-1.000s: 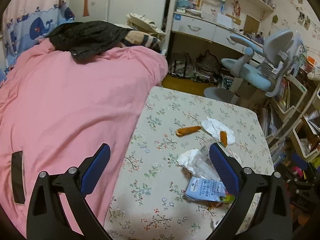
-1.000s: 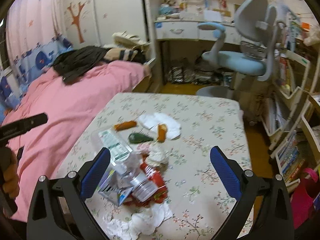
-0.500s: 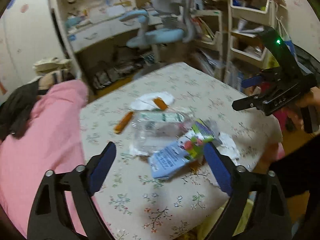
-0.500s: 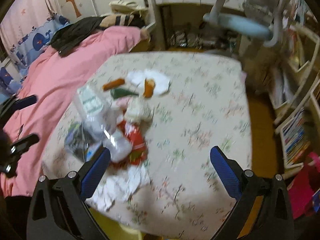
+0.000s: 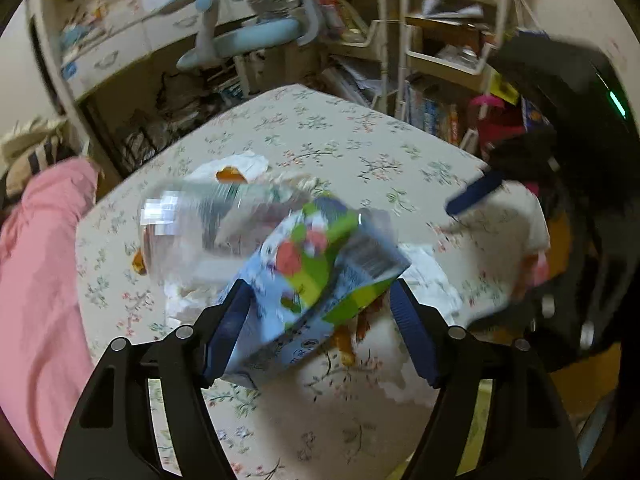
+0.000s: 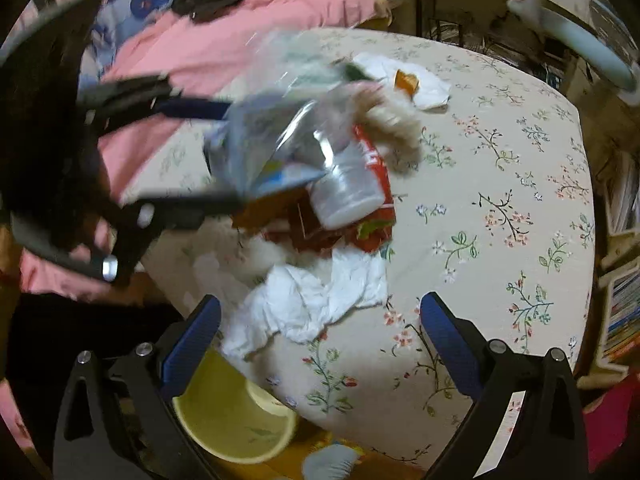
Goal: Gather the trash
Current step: 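Grasp the blue-green juice carton with the left tool while the right tool grasps a crumpled tissue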
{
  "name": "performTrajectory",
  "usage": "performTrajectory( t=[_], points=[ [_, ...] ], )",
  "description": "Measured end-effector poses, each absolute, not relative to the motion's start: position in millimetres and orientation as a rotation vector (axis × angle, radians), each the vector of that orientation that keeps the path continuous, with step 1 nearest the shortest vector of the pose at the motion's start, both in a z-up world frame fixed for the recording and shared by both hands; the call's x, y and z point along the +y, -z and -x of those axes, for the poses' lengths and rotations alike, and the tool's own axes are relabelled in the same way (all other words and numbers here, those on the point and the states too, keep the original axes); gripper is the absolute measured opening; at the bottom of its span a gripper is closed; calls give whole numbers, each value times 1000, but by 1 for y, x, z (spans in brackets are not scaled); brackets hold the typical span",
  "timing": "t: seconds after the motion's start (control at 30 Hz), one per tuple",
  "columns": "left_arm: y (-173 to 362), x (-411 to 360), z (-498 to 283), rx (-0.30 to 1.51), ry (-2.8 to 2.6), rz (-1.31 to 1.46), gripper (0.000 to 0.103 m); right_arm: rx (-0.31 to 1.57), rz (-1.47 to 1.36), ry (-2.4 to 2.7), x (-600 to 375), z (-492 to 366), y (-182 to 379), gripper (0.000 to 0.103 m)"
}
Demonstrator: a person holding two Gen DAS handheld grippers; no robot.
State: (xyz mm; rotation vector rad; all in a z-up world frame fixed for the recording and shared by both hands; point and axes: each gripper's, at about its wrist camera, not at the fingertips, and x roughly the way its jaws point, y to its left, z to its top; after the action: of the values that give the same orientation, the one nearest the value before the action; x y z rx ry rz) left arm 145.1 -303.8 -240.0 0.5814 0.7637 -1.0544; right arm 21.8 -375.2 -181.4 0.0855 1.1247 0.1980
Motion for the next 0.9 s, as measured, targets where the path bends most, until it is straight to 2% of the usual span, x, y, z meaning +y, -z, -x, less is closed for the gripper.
performTrajectory(
  t=[0.07,0.13,0.17,0.27,0.37,0.4,0.47,0.53,0.6,0.67,0.73,0.8,0.83,0.9],
  points=[
    [239,-310,-147,782,1043,-564,66,1128,-70,-176,-377,-20,182,96],
    [236,-311,-147,797,1049,-565,55,1116,-82,-187,-377,-19,181,96],
    [234,-311,-147,797,1057,-574,46,1106,-90,-204,-375,-18,181,96],
    [231,-307,-148,752,1062,-570,47,1090,-81,-249,-362,-18,181,96],
    [236,-307,-151,731,1050,-588,58,1103,-27,-266,-348,-18,189,94],
    [238,-307,-151,732,1057,-594,58,1106,-5,-271,-344,-18,191,92],
    [242,-309,-150,739,1076,-602,58,1130,29,-264,-341,-18,197,77],
    [246,-315,-145,732,1085,-644,59,1137,65,-247,-346,-24,203,68],
    [249,-319,-142,721,1082,-663,63,1130,57,-228,-353,-22,201,53],
    [250,-322,-142,725,1078,-660,64,1132,16,-201,-366,-21,199,20],
    [251,-325,-148,775,1068,-627,64,1134,-68,-185,-387,-19,196,16],
    [247,-325,-154,834,1057,-599,56,1125,-98,-169,-399,-17,192,15],
    [244,-324,-157,868,1062,-579,39,1117,-120,-160,-406,-15,189,15],
    [240,-321,-162,928,1074,-548,17,1099,-157,-146,-418,-14,184,15]
  ],
)
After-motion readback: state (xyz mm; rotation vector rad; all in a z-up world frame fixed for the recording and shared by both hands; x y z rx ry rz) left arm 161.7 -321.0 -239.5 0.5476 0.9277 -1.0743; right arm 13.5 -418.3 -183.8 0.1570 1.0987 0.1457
